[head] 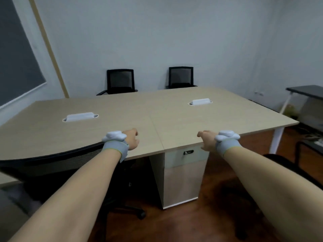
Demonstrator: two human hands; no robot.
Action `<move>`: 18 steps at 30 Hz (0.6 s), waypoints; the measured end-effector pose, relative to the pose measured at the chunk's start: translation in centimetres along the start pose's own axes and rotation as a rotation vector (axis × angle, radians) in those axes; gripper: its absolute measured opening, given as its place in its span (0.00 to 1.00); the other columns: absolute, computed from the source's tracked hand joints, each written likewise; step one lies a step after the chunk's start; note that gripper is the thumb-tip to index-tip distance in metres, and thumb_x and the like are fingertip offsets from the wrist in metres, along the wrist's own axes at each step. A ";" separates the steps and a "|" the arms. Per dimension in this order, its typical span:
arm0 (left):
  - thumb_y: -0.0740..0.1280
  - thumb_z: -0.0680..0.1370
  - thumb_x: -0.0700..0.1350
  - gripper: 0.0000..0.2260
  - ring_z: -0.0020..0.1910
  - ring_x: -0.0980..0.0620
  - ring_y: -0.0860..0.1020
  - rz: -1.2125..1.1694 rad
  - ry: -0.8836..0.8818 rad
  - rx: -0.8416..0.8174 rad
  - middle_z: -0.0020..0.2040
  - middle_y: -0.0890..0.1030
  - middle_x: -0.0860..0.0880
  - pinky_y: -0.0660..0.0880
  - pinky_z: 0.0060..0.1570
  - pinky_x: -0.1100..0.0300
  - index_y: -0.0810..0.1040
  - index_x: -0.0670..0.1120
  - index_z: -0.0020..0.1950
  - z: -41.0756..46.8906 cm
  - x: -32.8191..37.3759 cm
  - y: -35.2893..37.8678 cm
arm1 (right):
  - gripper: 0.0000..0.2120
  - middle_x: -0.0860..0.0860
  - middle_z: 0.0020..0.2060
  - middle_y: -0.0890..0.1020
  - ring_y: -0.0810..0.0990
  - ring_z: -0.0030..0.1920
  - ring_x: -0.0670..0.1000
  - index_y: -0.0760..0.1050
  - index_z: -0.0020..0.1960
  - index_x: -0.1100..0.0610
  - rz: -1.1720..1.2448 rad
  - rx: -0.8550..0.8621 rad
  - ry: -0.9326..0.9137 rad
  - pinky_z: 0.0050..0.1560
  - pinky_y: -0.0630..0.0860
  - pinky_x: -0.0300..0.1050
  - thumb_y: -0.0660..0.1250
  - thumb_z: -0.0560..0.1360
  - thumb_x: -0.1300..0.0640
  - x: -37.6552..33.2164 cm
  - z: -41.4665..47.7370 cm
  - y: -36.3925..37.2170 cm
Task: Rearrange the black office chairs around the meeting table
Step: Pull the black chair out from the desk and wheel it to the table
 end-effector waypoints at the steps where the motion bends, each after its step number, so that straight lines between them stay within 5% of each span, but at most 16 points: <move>1: 0.60 0.79 0.46 0.19 0.63 0.41 0.75 -0.007 0.029 -0.008 0.65 0.76 0.41 0.72 0.63 0.51 0.67 0.43 0.69 -0.2 2.8 0.5 | 0.27 0.53 0.67 0.72 0.73 0.66 0.57 0.64 0.71 0.52 -0.005 -0.009 0.030 0.64 0.73 0.50 0.63 0.72 0.56 2.8 -1.2 0.2; 18: 0.63 0.78 0.46 0.17 0.61 0.41 0.77 -0.025 0.475 -0.041 0.61 0.80 0.41 0.73 0.61 0.52 0.72 0.42 0.64 -5.8 43.5 9.0 | 0.21 0.59 0.61 0.76 0.76 0.61 0.59 0.69 0.66 0.59 -0.002 -0.001 0.393 0.57 0.75 0.49 0.63 0.73 0.61 39.6 -20.9 2.2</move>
Point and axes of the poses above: each hand's wrist, its own z-axis towards the middle knuckle, its own y-axis out of the palm, x = y × z, the point moved 5 cm from there along z, towards the middle knuckle
